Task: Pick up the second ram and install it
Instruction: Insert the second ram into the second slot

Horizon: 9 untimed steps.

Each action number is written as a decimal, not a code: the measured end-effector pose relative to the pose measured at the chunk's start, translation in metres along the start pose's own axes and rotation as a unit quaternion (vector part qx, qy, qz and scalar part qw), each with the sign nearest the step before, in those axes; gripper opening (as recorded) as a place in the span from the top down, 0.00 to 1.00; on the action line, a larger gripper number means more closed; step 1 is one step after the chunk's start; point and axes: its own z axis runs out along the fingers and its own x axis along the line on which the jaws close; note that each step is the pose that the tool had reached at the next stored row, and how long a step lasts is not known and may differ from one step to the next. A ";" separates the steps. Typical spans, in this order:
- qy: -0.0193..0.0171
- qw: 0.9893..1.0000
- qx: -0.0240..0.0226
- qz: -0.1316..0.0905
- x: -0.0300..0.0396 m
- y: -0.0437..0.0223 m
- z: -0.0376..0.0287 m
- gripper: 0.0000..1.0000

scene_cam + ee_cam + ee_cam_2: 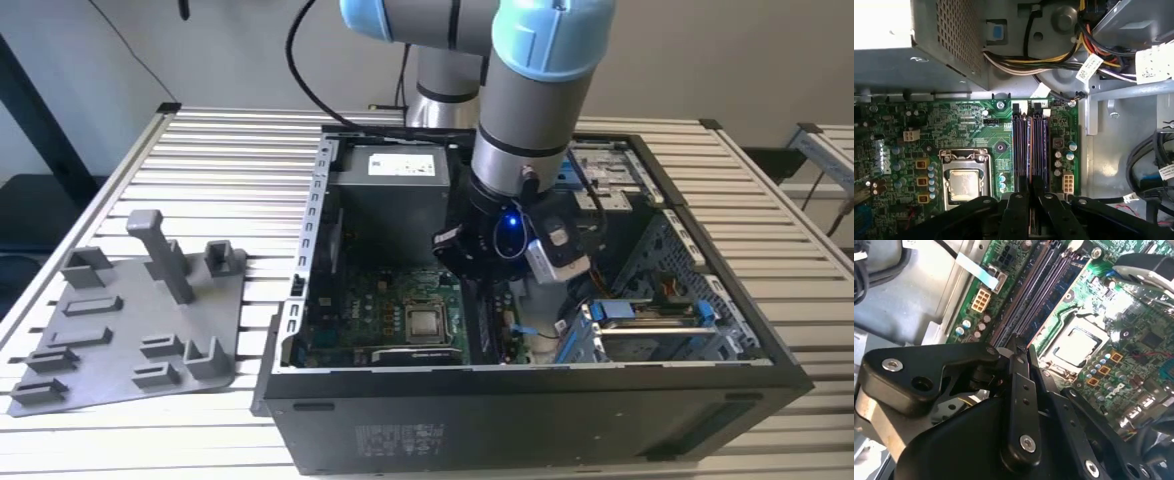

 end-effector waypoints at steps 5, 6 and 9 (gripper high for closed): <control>0.000 1.000 0.000 0.000 0.0003 0.0000 0.0031 0.86; 0.000 1.000 0.000 0.000 0.0005 0.0000 0.0045 0.86; 0.000 1.000 0.000 0.000 0.0029 -0.0002 0.0078 0.86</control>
